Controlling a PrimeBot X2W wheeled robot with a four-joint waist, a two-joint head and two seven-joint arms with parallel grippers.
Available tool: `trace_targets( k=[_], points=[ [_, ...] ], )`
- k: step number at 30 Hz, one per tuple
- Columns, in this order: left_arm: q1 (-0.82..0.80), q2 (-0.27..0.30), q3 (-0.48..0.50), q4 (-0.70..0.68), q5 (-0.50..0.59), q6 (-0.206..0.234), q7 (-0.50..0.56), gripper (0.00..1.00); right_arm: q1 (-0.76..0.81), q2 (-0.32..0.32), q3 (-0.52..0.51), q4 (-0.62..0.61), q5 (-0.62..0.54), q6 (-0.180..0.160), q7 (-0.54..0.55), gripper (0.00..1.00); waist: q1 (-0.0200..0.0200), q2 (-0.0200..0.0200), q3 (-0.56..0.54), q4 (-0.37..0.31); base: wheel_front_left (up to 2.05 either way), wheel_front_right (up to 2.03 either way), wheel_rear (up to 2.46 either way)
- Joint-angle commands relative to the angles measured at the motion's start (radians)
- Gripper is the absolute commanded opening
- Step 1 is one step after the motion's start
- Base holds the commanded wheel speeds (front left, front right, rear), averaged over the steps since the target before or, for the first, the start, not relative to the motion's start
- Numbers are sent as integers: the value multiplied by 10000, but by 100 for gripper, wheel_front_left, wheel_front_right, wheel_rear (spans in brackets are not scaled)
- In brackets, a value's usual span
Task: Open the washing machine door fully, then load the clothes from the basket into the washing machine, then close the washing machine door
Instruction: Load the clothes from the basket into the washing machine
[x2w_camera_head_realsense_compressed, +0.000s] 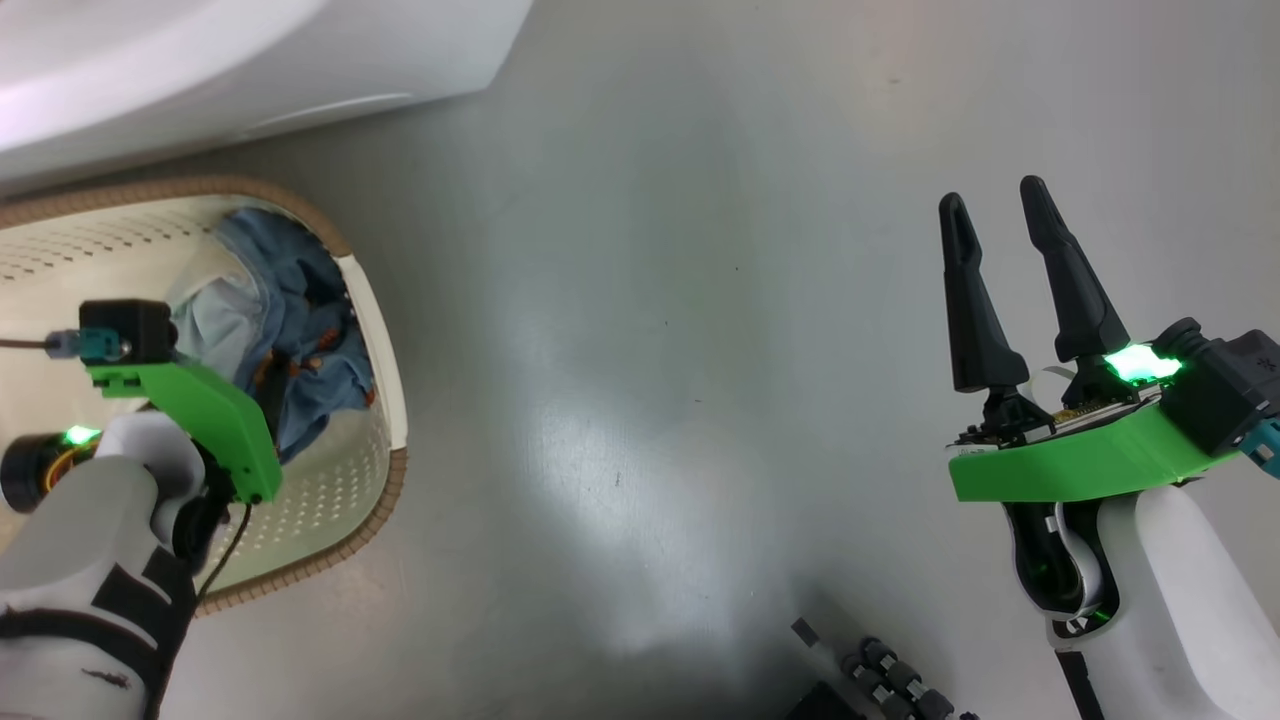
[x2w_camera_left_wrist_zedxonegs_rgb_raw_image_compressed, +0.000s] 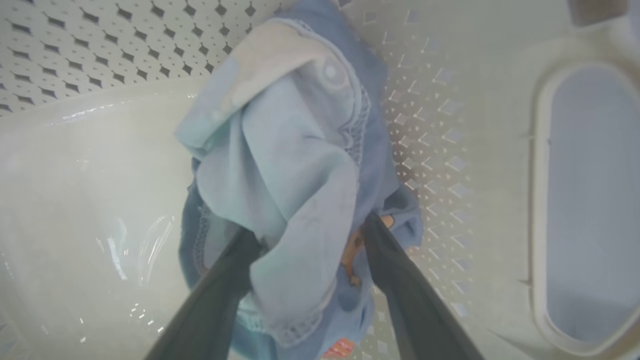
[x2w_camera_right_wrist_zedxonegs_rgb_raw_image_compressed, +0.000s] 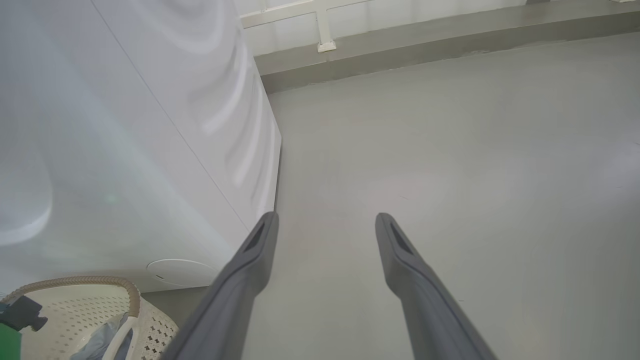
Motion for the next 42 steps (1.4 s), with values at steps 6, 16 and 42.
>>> trace_targets(
  k=[6,16,42],
  points=[
    [-407,381,-186,118,-260,4,66,100,170,-20,325,-381,-261,46,-80,100,0,0,360,-90,0,0,0],
    [-666,318,-650,246,-524,4,-115,0,310,-63,257,-511,-301,46,-80,100,0,0,395,-174,0,0,0],
    [1428,313,-1099,-612,-2566,4,-2199,0,747,-502,413,499,-162,46,-80,100,0,0,-2836,790,0,0,0]
  ],
)
